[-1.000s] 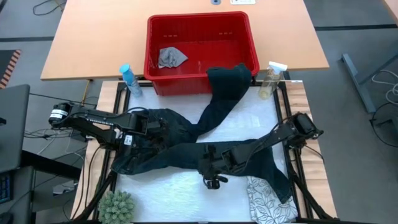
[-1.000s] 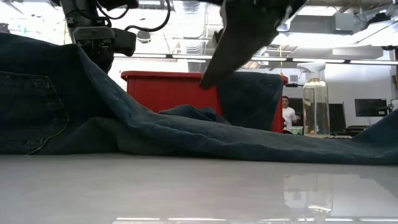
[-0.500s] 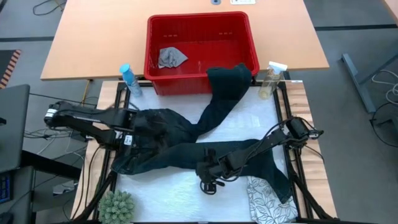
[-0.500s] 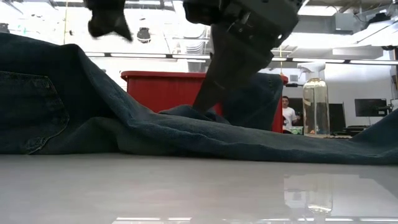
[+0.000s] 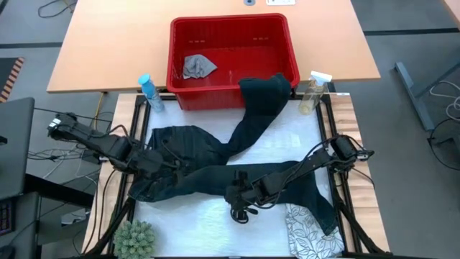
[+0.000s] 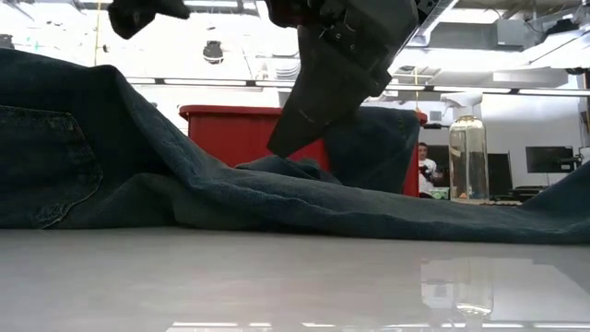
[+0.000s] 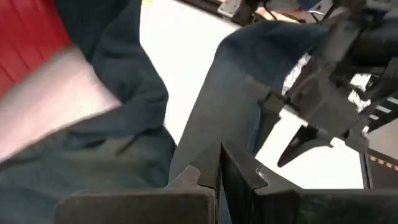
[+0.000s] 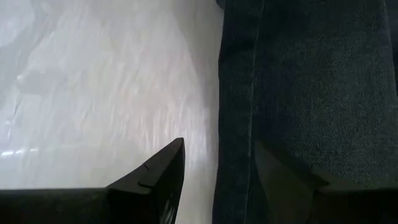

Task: Fold laundry
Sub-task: Fold the dark blue pants

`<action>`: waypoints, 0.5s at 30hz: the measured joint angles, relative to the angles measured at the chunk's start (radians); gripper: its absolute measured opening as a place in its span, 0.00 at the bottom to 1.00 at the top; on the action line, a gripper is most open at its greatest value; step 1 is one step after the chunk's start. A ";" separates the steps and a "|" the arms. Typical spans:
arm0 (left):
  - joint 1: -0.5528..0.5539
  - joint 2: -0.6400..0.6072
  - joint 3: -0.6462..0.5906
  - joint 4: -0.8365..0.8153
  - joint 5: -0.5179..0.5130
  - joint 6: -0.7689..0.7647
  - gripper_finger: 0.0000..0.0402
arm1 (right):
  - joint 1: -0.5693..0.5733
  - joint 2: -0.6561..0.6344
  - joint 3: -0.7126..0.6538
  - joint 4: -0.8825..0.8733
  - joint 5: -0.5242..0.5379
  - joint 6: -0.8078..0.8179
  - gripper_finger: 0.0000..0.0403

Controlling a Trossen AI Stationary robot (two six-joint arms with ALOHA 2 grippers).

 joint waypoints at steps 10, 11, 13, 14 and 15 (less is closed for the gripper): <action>-0.043 -0.018 -0.212 0.137 -0.015 -0.058 0.00 | 0.000 0.015 0.000 0.000 0.006 0.068 0.54; -0.043 -0.018 -0.230 0.156 -0.014 -0.062 0.00 | 0.001 0.024 0.000 0.004 0.006 0.079 0.54; -0.044 -0.018 -0.265 0.204 -0.012 -0.066 0.00 | 0.006 0.040 0.001 0.017 0.006 0.094 0.54; -0.044 -0.018 -0.278 0.218 -0.007 -0.066 0.00 | 0.009 0.047 0.000 0.008 0.006 0.095 0.54; -0.044 -0.018 -0.292 0.238 0.000 -0.066 0.00 | 0.010 0.057 0.000 0.000 0.005 0.097 0.54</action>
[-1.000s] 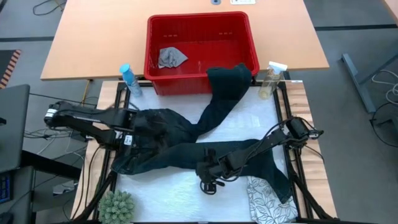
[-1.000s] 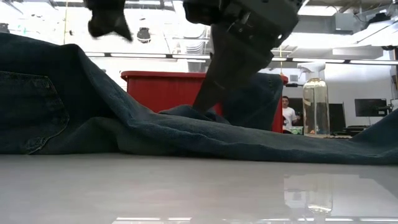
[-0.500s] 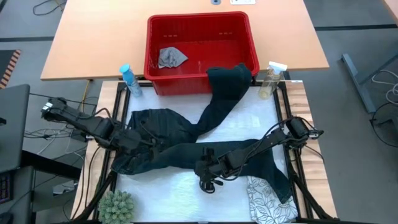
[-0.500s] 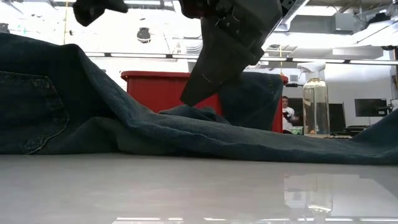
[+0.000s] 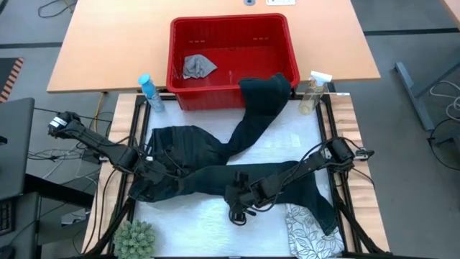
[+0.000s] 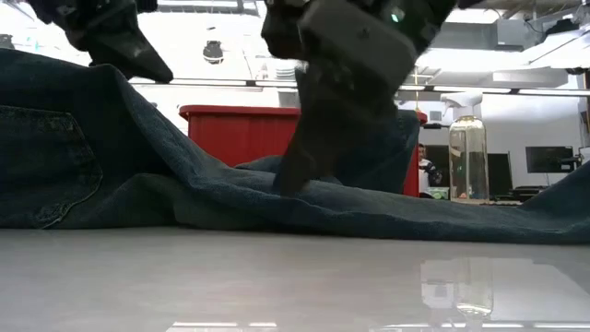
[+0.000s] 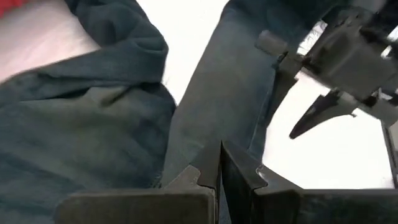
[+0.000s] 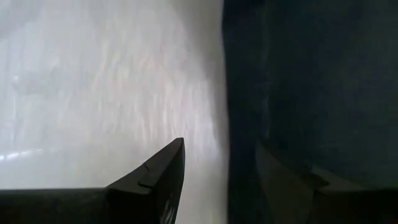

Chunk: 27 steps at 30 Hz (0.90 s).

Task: Fold laundry
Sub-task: Fold the dark blue pants

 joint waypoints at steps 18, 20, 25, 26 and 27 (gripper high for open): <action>0.000 0.000 -0.053 0.027 0.006 0.037 0.00 | -0.010 0.023 0.000 -0.038 0.065 0.060 0.54; 0.000 0.000 -0.063 0.037 0.006 0.037 0.00 | -0.010 0.023 0.000 -0.069 0.094 0.059 0.52; 0.000 -0.001 -0.121 0.080 0.016 -0.013 0.00 | -0.018 0.023 0.000 -0.122 0.095 0.058 0.40; 0.000 -0.001 -0.132 0.087 0.017 -0.023 0.00 | -0.018 0.023 0.000 -0.131 0.096 0.059 0.37; 0.000 -0.001 -0.144 0.095 0.018 -0.033 0.00 | -0.018 0.023 0.000 -0.137 0.097 0.058 0.33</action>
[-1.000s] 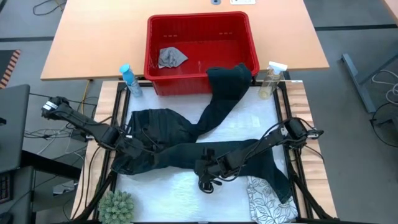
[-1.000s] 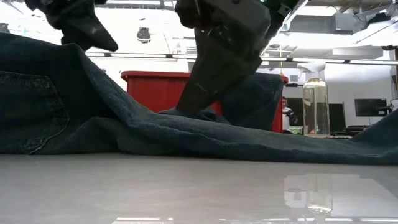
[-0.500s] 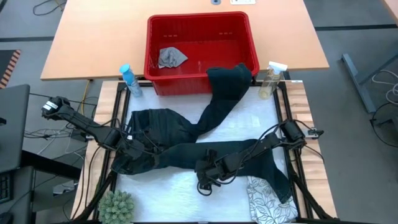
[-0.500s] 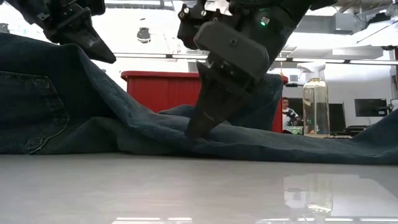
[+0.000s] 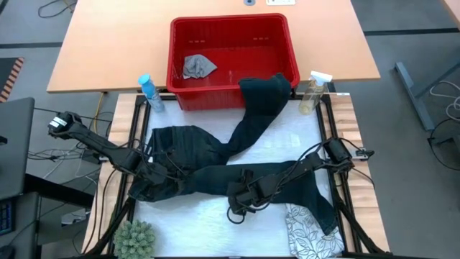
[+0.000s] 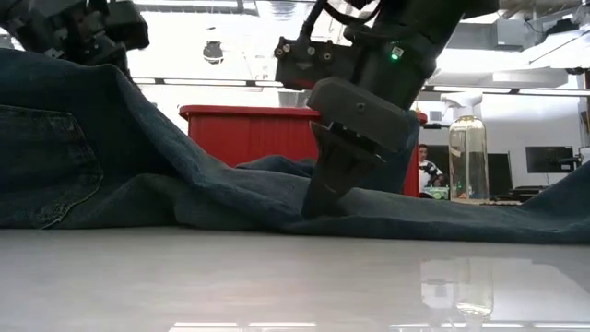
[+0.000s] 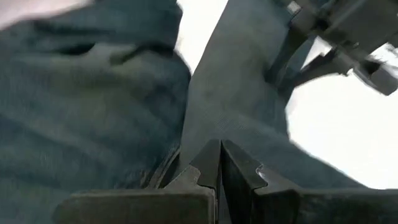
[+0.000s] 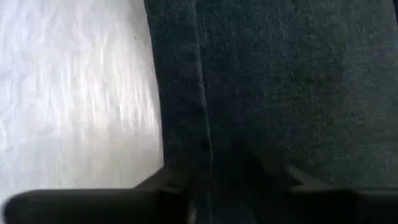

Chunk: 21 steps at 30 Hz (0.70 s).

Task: Fold laundry
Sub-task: Fold the dark blue pants

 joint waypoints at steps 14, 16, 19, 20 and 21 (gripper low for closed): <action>0.000 0.000 -0.029 0.002 -0.007 -0.008 0.00 | 0.000 -0.004 0.017 -0.028 -0.027 0.021 0.13; 0.005 0.000 -0.029 0.010 0.026 -0.007 0.00 | -0.004 -0.006 0.047 -0.026 -0.049 0.020 0.19; 0.011 0.000 -0.029 0.034 0.083 0.011 0.00 | -0.006 -0.008 0.102 -0.031 -0.054 0.007 0.27; 0.011 0.000 -0.029 0.043 0.087 0.020 0.00 | -0.004 -0.008 0.119 -0.020 -0.055 -0.011 0.30; 0.011 0.000 -0.029 0.052 0.086 0.030 0.00 | -0.004 -0.008 0.131 0.000 -0.057 -0.032 0.33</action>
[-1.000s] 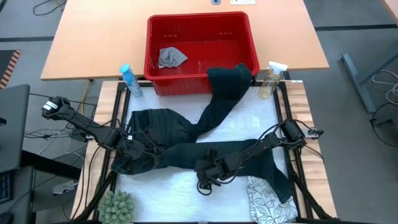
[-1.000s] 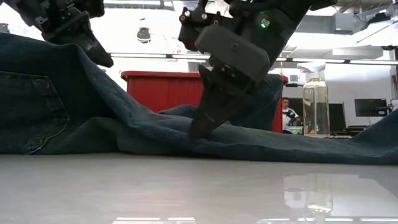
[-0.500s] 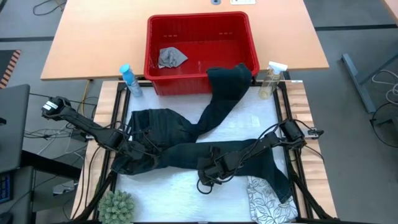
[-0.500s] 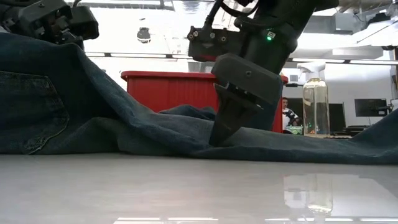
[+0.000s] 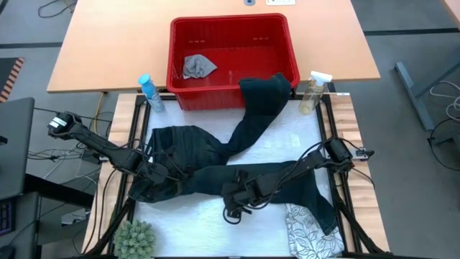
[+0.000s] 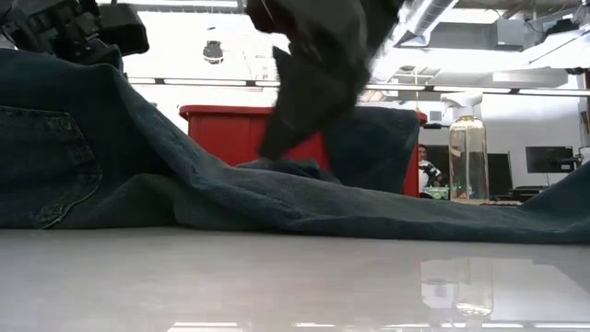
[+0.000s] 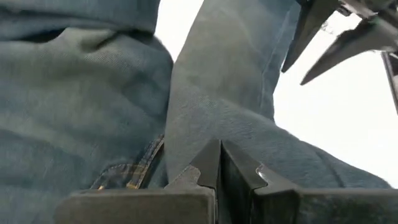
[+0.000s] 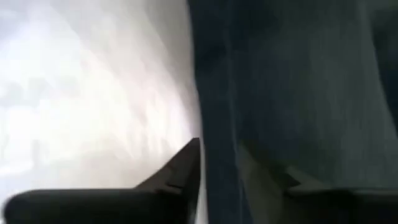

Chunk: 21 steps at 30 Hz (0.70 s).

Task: Fold laundry
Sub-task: Fold the dark blue pants

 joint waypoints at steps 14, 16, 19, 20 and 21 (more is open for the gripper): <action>0.000 0.000 -0.141 0.249 -0.028 -0.020 0.00 | 0.000 0.009 0.017 0.087 0.006 -0.107 0.62; 0.000 0.000 -0.159 0.263 -0.028 -0.043 0.00 | 0.000 0.009 0.016 0.082 0.005 -0.109 0.62; 0.000 0.000 -0.160 0.258 -0.028 -0.051 0.00 | 0.000 0.037 0.019 0.108 0.008 -0.127 0.61; 0.000 0.000 -0.160 0.258 -0.028 -0.044 0.00 | -0.001 0.044 0.017 0.103 0.007 -0.139 0.61; 0.000 0.000 -0.160 0.257 -0.031 -0.039 0.00 | -0.001 0.057 0.014 0.093 0.004 -0.147 0.61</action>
